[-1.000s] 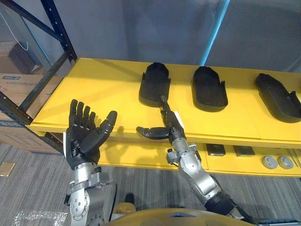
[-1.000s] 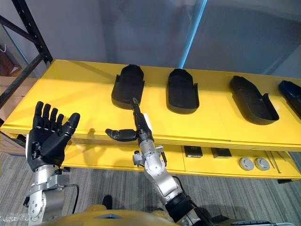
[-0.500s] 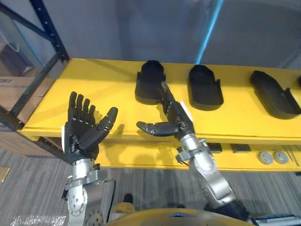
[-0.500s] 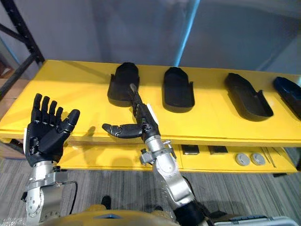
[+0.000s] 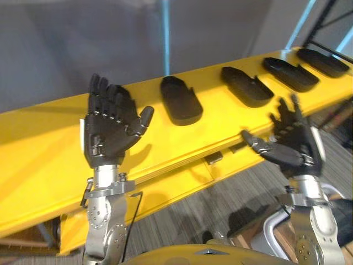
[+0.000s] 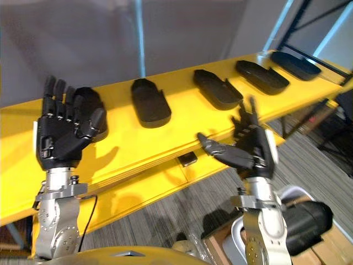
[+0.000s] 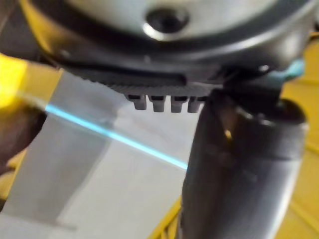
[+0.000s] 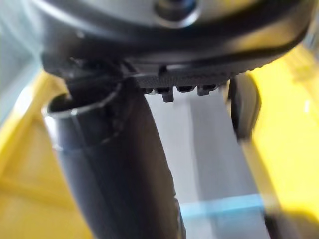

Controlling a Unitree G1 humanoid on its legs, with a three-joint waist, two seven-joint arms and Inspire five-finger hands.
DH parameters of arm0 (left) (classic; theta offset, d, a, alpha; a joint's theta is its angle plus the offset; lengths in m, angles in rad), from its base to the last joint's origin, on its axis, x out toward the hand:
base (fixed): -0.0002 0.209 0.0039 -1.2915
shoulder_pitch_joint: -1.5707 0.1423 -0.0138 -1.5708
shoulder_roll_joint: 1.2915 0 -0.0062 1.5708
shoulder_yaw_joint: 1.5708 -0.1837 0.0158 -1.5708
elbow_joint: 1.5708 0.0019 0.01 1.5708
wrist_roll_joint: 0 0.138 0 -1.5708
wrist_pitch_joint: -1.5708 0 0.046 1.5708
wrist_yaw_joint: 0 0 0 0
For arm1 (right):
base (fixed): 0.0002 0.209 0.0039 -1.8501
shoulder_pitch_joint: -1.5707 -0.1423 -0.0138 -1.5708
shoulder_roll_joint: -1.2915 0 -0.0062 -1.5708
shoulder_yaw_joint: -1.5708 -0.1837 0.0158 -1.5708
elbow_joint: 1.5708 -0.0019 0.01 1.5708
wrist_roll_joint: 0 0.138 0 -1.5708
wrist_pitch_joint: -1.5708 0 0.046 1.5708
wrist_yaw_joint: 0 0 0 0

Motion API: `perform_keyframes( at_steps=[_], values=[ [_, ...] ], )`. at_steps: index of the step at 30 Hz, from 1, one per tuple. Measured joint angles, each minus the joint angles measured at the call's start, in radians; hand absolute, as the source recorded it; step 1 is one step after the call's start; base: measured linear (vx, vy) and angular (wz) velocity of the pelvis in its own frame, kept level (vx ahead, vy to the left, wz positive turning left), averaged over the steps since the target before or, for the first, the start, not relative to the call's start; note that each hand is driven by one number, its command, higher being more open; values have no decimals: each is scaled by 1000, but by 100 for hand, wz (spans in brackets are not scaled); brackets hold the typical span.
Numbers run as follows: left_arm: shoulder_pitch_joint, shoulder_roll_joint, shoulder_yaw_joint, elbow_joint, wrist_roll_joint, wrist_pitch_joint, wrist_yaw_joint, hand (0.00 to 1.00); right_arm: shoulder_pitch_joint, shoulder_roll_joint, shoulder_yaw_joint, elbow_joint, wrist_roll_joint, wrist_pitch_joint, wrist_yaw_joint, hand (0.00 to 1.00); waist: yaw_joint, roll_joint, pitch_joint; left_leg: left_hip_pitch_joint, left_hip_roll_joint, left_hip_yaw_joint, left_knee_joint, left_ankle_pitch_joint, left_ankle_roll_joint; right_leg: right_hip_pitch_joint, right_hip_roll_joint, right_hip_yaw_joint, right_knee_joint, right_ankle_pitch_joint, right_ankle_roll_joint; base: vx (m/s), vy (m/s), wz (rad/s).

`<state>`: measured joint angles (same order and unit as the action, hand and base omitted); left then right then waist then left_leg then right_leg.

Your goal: Walk over and take three plastic housings, then place them on the shelf

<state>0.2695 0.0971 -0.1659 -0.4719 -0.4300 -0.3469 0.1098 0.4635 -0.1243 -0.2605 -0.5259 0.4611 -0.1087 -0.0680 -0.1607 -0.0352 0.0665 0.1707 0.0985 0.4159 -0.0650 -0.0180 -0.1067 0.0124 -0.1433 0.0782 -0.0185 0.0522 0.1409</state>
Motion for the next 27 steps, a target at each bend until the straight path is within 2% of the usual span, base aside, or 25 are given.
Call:
perform_keyframes(
  at_steps=[2,6,8,10,11,12,13,15,16,17,18,19,21,22,23,24,25,26,27],
  values=[
    [-7,-1,-85,5,12,1,32,100,99,68,-47,2,-172,0,-111,100,-48,16,-3,19,18,61,18,-28,-11,-7,17,58,-2,4,4,55,-17,-79],
    [-68,-3,-216,62,15,26,86,100,226,144,-39,3,-220,-2,-183,100,-110,31,-3,61,48,136,55,-75,-31,9,43,123,-1,4,4,30,-14,-57],
    [-83,-9,-253,70,53,52,115,100,237,163,10,3,-218,-7,-199,100,-118,33,-2,62,55,143,88,-97,-34,4,61,146,2,4,5,-6,-43,-41],
    [-79,-23,-260,67,97,84,162,100,211,155,94,3,-218,-7,-198,100,-82,42,-1,26,49,11,177,-159,-13,-33,85,195,30,3,4,-44,-48,-85],
    [-66,-26,-245,50,115,95,202,100,156,128,175,12,-218,-7,-192,100,-32,65,2,-12,50,-163,245,-221,9,-60,117,260,41,3,-1,-95,1,-147],
    [-50,-22,-215,18,119,112,234,100,73,85,257,40,-218,-4,-183,100,2,73,25,-41,40,-315,314,-281,21,-77,137,303,50,4,-1,-108,47,-146],
    [-34,-21,-199,0,119,114,237,100,33,63,289,55,-218,1,-184,100,19,82,32,-49,29,-371,338,-309,22,-88,147,323,62,5,-1,-151,101,-107],
    [47,-19,-148,-79,116,111,207,100,-26,37,375,80,-215,40,-210,100,80,85,38,-67,-26,-437,409,-365,57,-118,148,360,103,8,5,-172,188,-58],
    [68,-20,-132,-101,112,105,192,100,-23,42,392,79,-208,42,-221,100,97,82,38,-73,-33,-440,428,-372,60,-128,147,368,109,14,15,-272,325,-143],
    [141,-31,-21,-167,145,36,200,100,44,98,445,79,-100,24,-185,100,152,54,81,-86,-29,-343,510,-392,68,-158,155,263,94,117,-26,-269,222,-181],
    [138,-35,0,-163,175,32,236,100,42,97,428,82,-71,14,-142,100,160,41,107,-74,-22,-283,500,-386,83,-158,126,168,85,93,-83,-309,188,-214],
    [145,-37,16,-161,175,32,258,100,36,92,417,83,-55,3,-111,100,160,34,121,-68,-11,-244,499,-383,88,-200,104,83,177,63,-107,-160,16,-107],
    [173,-42,46,-160,175,33,267,100,19,74,414,89,-54,-21,-88,100,160,36,120,-64,10,-196,505,-380,92,-221,83,28,311,9,-91,-135,-27,-72],
    [178,-41,66,-161,172,33,265,100,-13,66,423,112,-54,-41,-88,100,161,36,119,-70,24,-184,516,-379,92,-224,57,-20,393,-30,-100,-134,-103,-58],
    [177,-45,102,-163,164,35,263,100,-100,52,437,182,-54,-58,-101,100,164,39,119,-83,55,-164,539,-379,90,-237,15,-87,518,-103,-135,-56,-146,-45],
    [163,-50,137,-163,173,61,273,100,-200,37,461,257,-54,-57,-156,100,173,45,121,-94,85,-154,556,-375,84,-241,-43,-136,647,-146,-185,-21,-154,-40],
    [156,-52,154,-161,183,75,282,100,-238,36,475,289,-55,-56,-177,100,181,48,122,-97,98,-153,562,-372,79,-237,-74,-143,694,-154,-198,0,-207,-38],
    [157,-60,182,-158,208,89,294,100,-285,39,501,335,-56,-49,-201,100,191,53,123,-106,127,-153,573,-368,70,-222,-126,-145,745,-155,-199,-3,-210,-26],
    [159,-62,194,-157,207,90,298,100,-298,46,517,347,-62,-39,-210,100,198,53,122,-120,148,-158,581,-361,56,-209,-153,-131,745,-151,-194,11,-311,-25]
  ],
)
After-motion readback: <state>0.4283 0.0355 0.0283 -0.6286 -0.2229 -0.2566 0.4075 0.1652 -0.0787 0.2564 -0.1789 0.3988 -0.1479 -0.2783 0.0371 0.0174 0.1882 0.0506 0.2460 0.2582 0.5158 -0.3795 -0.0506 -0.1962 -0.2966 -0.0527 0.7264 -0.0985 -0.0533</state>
